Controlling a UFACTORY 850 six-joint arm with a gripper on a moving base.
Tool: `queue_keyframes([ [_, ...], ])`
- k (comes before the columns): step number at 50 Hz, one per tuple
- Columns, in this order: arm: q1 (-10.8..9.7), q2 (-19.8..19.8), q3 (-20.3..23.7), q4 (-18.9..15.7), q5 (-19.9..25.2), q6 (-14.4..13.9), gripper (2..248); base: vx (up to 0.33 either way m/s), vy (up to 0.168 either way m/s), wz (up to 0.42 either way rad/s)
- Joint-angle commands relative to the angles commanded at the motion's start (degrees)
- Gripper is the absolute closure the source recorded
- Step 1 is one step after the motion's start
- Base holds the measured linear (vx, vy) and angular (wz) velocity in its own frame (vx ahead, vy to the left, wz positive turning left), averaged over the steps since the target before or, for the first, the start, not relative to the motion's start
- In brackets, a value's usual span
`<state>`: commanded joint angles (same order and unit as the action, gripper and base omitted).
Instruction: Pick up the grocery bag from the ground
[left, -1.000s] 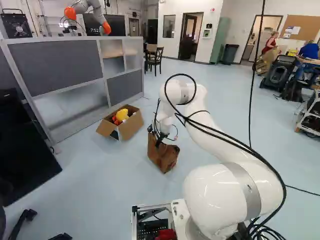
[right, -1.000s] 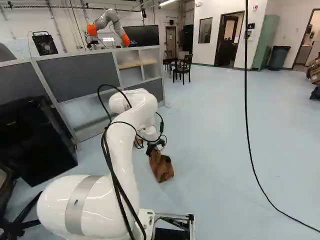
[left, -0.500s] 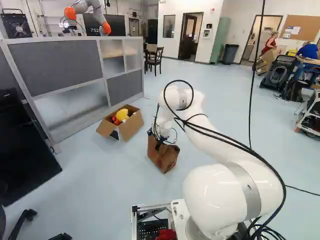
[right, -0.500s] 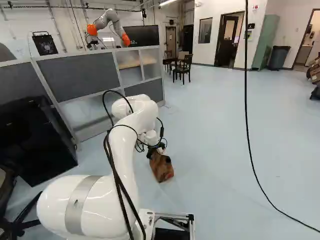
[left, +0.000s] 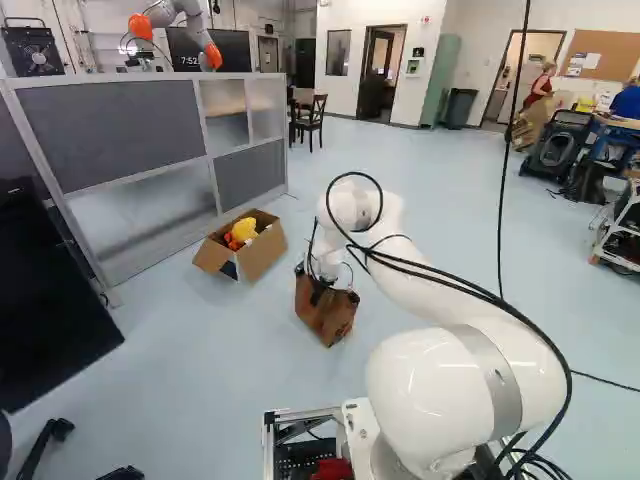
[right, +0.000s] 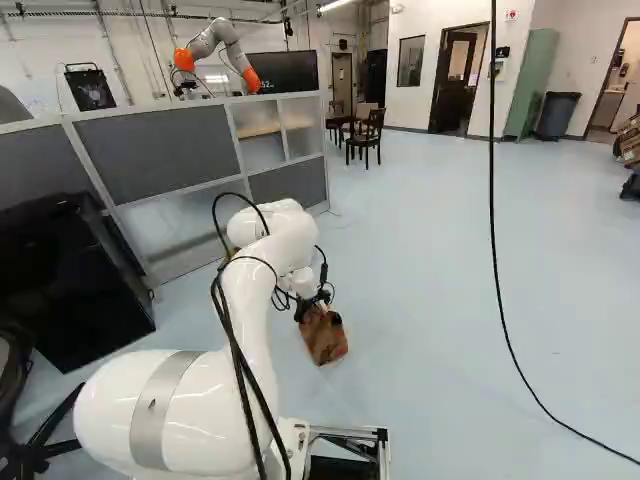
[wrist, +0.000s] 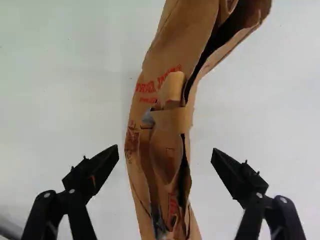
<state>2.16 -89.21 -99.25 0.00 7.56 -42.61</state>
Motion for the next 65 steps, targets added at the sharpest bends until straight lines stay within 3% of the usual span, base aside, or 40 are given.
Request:
queue_keyframes([
  [7, 0.0, -0.2, -0.2, 0.0, 0.0, 0.0, 5, 0.000, 0.000, 0.000],
  [8, 0.0, -0.2, -0.2, 0.0, 0.0, 0.0, 41, 0.000, 0.000, 0.000],
  [12, 0.0, -0.3, -0.3, 0.0, 0.0, 0.0, 41, 0.000, 0.000, 0.000],
  [13, 0.0, -0.3, -0.3, 0.0, 0.0, 0.0, 79, 0.000, 0.000, 0.000],
  [17, 0.0, -0.3, -0.3, 0.0, 0.0, 0.0, 79, 0.000, 0.000, 0.000],
  [18, 0.0, -0.3, -0.3, 0.0, 0.0, 0.0, 117, 0.000, 0.000, 0.000],
  [22, 0.0, -0.3, -0.3, 0.0, 0.0, 0.0, 117, 0.000, 0.000, 0.000],
  [23, 0.0, -0.3, -0.3, 0.0, 0.0, 0.0, 157, 0.000, 0.000, 0.000],
  [28, 0.0, -0.3, -0.3, 0.0, 0.0, 0.0, 157, 0.000, 0.000, 0.000],
  [29, 0.0, -0.3, -0.3, 0.0, 0.0, 0.0, 195, 0.000, 0.000, 0.000],
  [33, 0.0, -0.2, -0.2, 0.0, 0.0, 0.0, 195, 0.000, 0.000, 0.000],
  [34, 0.0, -0.1, -0.1, 0.0, 0.0, 0.0, 228, 0.000, 0.000, 0.000],
  [65, -0.6, 6.3, 6.3, 0.0, 0.0, 0.0, 229, 0.000, 0.000, 0.000],
])
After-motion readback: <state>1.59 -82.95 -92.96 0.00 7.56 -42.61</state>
